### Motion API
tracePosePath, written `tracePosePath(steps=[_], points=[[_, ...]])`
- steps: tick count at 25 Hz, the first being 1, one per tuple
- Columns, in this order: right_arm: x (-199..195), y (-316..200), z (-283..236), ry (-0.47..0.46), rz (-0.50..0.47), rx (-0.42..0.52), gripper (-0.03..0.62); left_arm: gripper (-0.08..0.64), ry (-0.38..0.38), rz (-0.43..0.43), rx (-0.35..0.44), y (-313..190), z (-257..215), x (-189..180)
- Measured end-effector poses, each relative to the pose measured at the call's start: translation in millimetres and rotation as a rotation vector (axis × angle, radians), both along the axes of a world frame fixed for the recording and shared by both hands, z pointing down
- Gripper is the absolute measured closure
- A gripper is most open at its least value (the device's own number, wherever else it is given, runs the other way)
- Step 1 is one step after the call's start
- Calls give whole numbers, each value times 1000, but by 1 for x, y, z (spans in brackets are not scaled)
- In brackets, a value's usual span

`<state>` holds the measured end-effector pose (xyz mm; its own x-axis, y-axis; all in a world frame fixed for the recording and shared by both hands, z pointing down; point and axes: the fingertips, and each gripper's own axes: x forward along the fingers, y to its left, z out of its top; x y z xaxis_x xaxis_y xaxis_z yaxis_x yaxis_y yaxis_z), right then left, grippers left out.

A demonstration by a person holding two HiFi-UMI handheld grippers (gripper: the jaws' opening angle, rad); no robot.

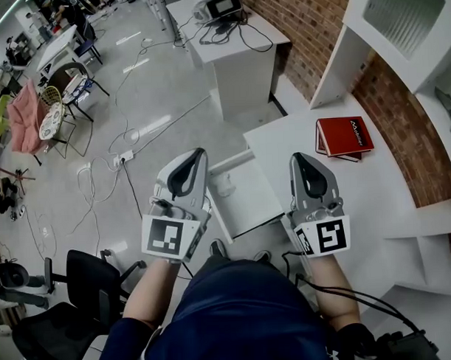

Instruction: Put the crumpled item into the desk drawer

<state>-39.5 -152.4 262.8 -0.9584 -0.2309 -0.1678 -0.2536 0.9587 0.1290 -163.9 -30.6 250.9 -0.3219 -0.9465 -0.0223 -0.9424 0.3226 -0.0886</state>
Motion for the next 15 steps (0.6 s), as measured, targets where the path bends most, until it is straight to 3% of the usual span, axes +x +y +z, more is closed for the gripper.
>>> tracePosePath(steps=[15], points=[[0, -9, 3, -4, -3, -17, 591, 557, 4, -2, -12, -10, 4, 1]])
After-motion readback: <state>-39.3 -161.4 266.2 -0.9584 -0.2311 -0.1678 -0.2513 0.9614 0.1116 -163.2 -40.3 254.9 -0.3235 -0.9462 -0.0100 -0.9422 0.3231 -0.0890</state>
